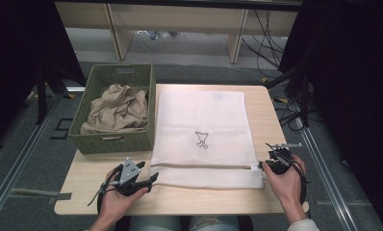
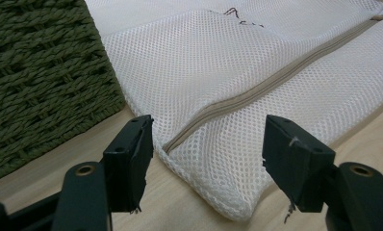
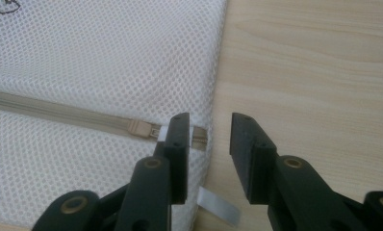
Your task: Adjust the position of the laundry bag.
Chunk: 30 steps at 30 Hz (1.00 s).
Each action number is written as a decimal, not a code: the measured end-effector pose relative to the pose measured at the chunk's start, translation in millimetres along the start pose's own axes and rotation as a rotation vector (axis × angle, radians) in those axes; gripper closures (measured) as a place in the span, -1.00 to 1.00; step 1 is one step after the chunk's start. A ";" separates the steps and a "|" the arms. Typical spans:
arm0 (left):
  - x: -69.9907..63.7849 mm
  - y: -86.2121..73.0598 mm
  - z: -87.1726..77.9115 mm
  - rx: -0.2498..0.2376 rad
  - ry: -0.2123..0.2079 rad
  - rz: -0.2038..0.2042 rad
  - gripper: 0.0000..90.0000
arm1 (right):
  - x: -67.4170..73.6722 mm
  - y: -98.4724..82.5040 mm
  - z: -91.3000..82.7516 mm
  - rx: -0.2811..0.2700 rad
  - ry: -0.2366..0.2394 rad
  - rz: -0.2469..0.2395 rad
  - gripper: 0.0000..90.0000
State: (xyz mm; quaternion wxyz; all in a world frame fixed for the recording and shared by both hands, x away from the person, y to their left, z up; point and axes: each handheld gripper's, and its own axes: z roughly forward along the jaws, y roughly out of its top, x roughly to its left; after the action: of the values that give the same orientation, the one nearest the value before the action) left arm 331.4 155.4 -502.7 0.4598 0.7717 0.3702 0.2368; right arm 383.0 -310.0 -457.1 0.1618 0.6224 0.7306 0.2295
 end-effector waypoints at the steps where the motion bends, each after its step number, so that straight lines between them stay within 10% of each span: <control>1: 0.4 0.6 0.5 -0.001 -0.003 -0.002 -0.24 | 1.3 1.0 -0.3 0.015 -0.001 0.018 0.56; 10: 0.6 6.7 7.0 0.069 -0.020 -0.018 -0.24 | -6.3 7.8 4.3 0.084 0.040 -0.013 0.57; 12: 5.7 10.7 9.2 0.112 -0.030 0.058 -0.24 | -7.7 10.4 5.0 0.127 0.051 -0.021 0.57; 13: 1.8 11.0 10.5 0.126 -0.036 0.005 -0.24 | -7.8 11.6 4.8 0.136 0.052 -0.031 0.57; 16: 3.9 15.0 13.9 0.161 -0.038 0.057 -0.24 | -7.6 14.4 6.7 0.165 0.053 -0.043 0.57; 22: -0.3 19.8 24.2 0.218 -0.068 0.013 -0.28 | -3.3 25.9 6.7 0.287 0.052 0.073 0.55; 29: 2.9 24.0 28.4 0.301 -0.094 0.052 -0.31 | -6.9 29.2 13.4 0.312 0.073 0.023 0.53; 30: 2.3 23.4 29.5 0.302 -0.100 0.036 -0.31 | -1.6 30.4 11.9 0.361 0.058 0.101 0.53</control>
State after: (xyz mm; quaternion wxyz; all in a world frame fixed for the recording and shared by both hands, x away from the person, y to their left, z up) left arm 361.9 134.3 -495.6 0.3521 0.8494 0.3643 0.1477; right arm 414.9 -306.3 -450.9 0.0147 0.6701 0.7322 0.1205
